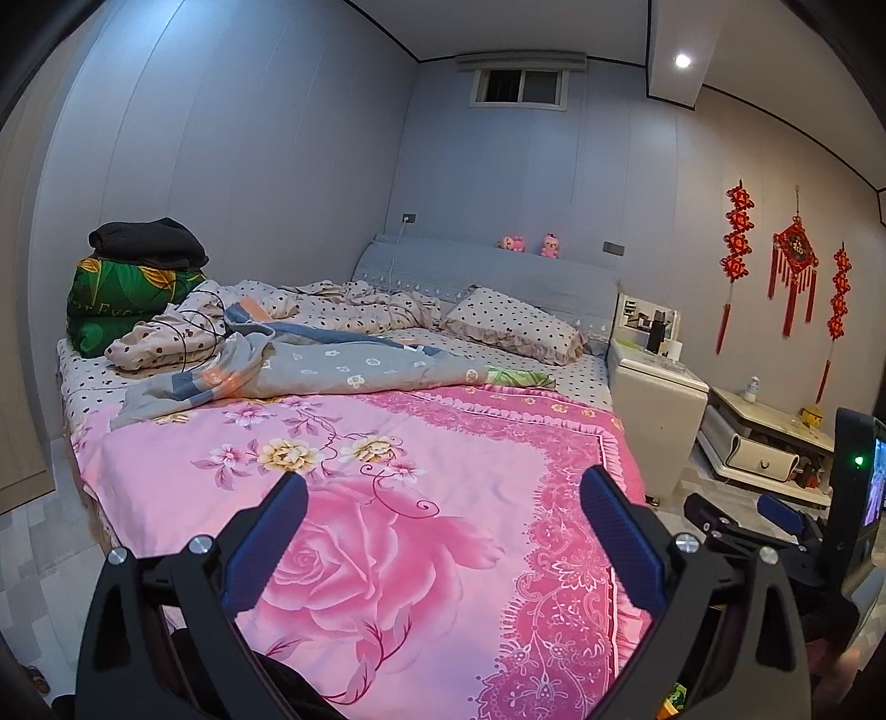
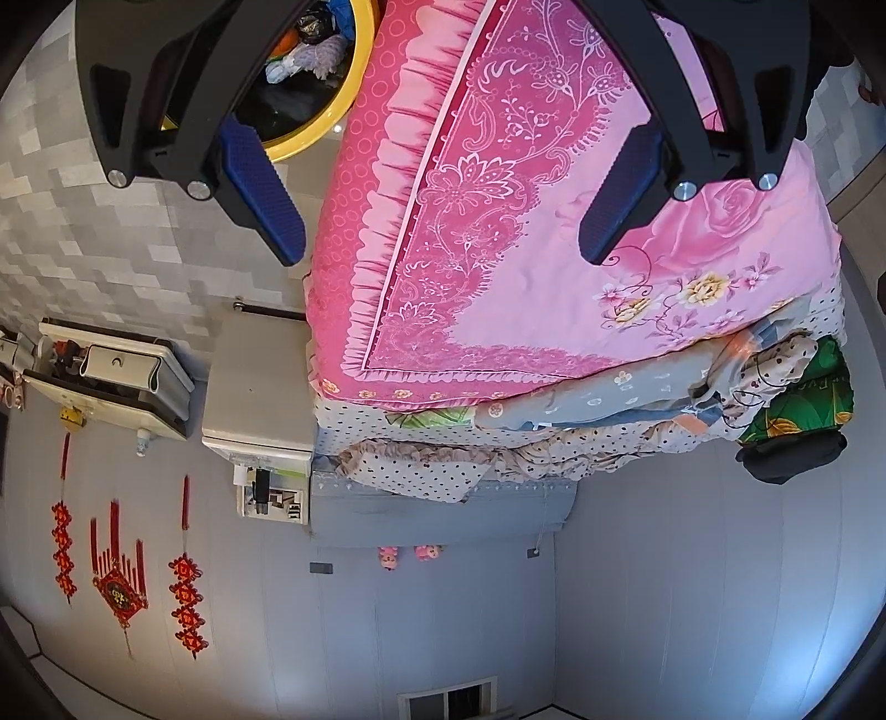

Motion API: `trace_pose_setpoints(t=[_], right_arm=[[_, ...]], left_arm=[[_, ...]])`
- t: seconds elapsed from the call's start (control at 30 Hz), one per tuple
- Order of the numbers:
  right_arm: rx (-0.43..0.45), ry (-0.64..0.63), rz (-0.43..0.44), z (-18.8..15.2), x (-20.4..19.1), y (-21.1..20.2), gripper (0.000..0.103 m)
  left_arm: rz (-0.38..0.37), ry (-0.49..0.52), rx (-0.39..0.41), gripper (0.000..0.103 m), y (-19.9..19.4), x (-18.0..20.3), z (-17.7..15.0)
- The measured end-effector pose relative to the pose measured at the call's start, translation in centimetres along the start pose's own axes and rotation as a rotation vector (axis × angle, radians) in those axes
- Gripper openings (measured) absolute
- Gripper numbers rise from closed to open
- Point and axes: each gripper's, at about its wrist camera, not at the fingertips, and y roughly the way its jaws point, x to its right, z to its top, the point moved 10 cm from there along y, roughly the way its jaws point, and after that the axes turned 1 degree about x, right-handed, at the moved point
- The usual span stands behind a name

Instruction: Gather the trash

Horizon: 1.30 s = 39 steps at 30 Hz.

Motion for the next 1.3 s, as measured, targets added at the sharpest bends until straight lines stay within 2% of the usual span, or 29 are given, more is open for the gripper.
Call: trace_pose_setpoints(t=[1.3], right_arm=[[-0.04, -0.004, 0.01, -1.2, -0.4, 0.7, 0.095]], left_arm=[[-0.011, 0.003, -0.009, 0.095, 0.2, 0.3, -1.0]])
